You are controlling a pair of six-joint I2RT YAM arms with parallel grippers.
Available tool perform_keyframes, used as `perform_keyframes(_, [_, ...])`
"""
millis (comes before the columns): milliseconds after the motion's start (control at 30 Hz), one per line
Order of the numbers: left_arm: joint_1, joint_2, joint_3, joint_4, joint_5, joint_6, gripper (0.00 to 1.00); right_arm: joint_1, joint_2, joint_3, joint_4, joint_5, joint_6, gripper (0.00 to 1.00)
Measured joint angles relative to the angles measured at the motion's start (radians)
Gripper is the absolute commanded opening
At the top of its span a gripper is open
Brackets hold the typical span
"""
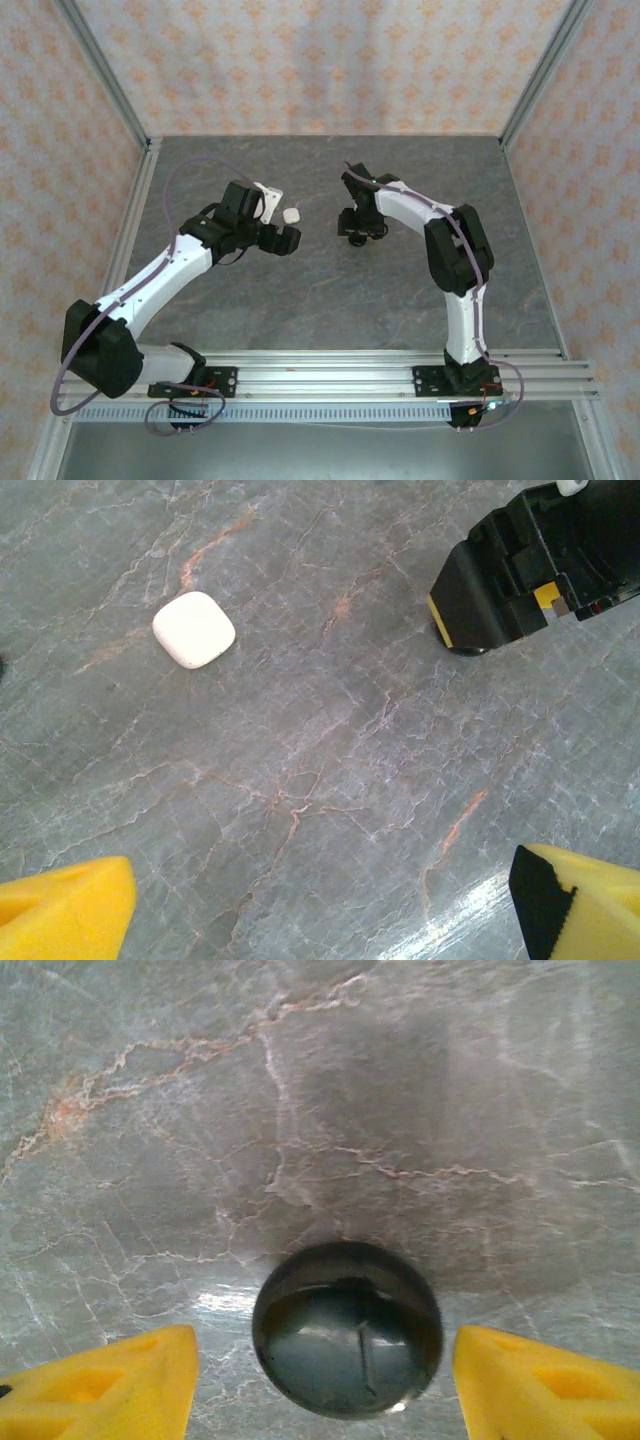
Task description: Insert wireless bluetooth earbuds into charging case
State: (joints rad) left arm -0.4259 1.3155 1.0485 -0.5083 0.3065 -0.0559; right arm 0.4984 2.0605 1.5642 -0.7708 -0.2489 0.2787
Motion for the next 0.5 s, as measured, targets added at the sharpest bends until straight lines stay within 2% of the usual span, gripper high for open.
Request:
perform_keyframes(167, [0.0,0.014,0.013,-0.001,0.0,0.0,0.96,0.01,0.031,0.017,-0.008,0.019,-0.019,0.68])
perform_keyframes(233, [0.0,0.018,0.016,-0.002,0.0,0.0,0.96,0.01,0.045,0.024,-0.014,0.031,-0.027,0.65])
perform_keyframes(500, [0.015,0.054,0.026,-0.004,0.006,-0.027,0.96,0.016,0.057,0.035,-0.034,0.069,-0.077,0.38])
